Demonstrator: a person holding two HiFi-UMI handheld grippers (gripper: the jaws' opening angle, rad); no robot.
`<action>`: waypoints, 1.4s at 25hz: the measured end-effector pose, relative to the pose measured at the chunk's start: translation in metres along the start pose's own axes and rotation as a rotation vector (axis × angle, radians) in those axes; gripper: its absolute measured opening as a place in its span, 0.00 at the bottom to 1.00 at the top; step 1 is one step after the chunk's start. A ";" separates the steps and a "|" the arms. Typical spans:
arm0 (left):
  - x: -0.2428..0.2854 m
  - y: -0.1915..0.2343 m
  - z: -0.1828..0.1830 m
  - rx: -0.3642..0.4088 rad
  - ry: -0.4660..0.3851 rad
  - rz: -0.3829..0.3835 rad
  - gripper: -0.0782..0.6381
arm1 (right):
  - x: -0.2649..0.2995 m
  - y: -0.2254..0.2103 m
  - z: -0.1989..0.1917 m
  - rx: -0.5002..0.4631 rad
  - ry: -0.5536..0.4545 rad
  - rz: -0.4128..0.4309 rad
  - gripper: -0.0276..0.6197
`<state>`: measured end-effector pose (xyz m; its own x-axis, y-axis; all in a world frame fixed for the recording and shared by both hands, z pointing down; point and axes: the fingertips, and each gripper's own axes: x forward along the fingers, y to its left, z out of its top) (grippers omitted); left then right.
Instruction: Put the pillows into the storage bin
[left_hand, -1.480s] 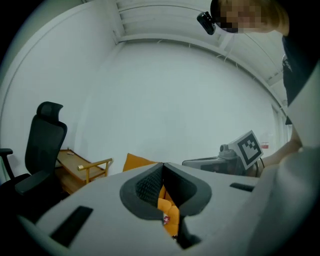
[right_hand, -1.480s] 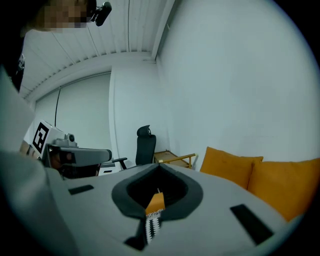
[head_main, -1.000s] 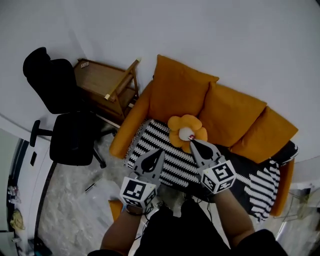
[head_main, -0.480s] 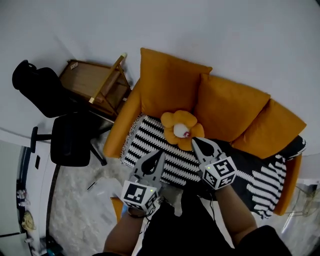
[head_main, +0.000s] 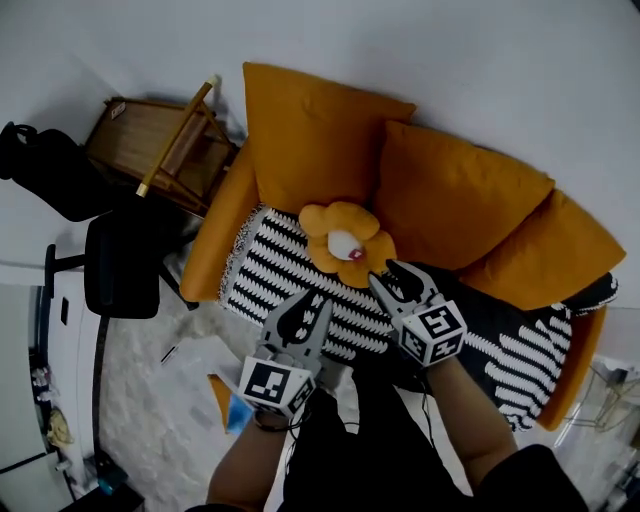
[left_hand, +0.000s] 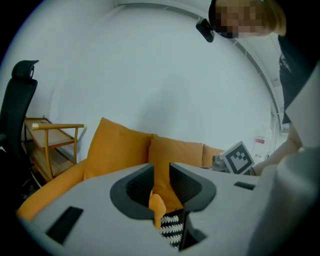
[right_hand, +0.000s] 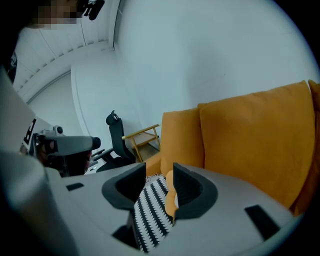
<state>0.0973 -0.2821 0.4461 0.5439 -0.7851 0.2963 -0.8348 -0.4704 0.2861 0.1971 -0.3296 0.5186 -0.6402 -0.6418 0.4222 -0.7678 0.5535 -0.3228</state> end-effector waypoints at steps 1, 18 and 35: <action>0.005 -0.001 -0.004 -0.001 0.008 -0.001 0.23 | 0.003 -0.006 -0.006 0.007 0.013 -0.001 0.32; 0.065 0.002 -0.082 -0.035 0.126 -0.056 0.37 | 0.068 -0.102 -0.125 0.092 0.218 -0.113 0.60; 0.073 0.033 -0.146 -0.123 0.204 -0.047 0.38 | 0.128 -0.152 -0.208 0.132 0.366 -0.205 0.64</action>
<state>0.1220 -0.2964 0.6106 0.5984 -0.6597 0.4547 -0.7982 -0.4418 0.4094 0.2373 -0.3854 0.7978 -0.4413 -0.4875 0.7534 -0.8898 0.3464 -0.2970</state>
